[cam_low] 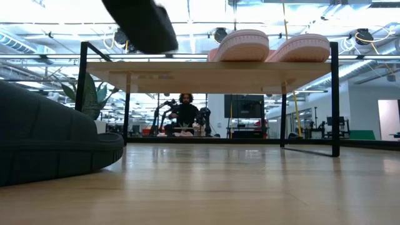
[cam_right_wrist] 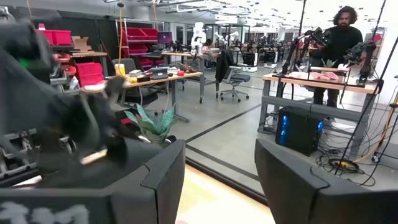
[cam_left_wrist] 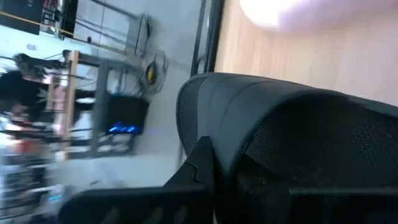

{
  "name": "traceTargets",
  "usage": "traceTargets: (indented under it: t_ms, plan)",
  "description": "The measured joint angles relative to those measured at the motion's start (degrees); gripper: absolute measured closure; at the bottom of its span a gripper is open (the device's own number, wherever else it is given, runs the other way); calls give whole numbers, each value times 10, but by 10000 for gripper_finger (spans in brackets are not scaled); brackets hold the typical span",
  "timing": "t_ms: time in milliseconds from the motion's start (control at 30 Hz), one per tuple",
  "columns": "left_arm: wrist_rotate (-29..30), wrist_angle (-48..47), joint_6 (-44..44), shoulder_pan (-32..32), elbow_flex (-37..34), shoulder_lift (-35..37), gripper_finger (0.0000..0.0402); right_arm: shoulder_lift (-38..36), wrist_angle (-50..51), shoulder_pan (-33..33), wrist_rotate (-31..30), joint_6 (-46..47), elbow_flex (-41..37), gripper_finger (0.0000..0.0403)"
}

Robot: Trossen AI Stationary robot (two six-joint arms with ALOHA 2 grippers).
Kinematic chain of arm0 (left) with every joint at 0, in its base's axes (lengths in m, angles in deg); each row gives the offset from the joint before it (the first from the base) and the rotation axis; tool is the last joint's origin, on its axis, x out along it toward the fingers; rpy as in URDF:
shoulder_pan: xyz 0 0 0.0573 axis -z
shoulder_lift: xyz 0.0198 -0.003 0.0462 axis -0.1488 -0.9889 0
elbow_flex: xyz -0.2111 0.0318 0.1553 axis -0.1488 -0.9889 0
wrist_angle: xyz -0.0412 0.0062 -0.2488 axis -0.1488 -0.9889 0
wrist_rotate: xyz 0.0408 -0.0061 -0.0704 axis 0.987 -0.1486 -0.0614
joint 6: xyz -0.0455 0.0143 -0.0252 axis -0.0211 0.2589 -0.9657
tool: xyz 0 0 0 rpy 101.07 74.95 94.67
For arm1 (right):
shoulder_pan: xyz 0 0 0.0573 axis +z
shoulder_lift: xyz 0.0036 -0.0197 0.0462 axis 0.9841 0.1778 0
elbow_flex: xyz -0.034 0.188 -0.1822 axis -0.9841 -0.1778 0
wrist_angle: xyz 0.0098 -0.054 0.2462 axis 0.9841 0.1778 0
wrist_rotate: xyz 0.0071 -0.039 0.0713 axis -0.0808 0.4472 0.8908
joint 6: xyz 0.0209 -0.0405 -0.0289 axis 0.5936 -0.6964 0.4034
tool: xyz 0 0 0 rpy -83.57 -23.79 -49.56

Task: Pick and place slides into the shelf
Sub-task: Put the left black slipper on the shelf

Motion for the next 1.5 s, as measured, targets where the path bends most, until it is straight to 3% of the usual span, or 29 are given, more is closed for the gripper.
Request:
traceTargets:
  t_ms: [333,933,1233,1500]
  plan:
    - [9,-2,19,-62,-1,-77,402,0,0,0,0,-9,0,220]
    - [-2,-50,-52,-53,-3,-76,402,0,0,-1,0,-49,0,220]
    - [-3,-31,-46,-49,-74,-76,402,0,0,-1,0,-49,0,220]
    - [3,-31,-49,-45,-84,-76,402,0,0,-1,0,-42,0,220]
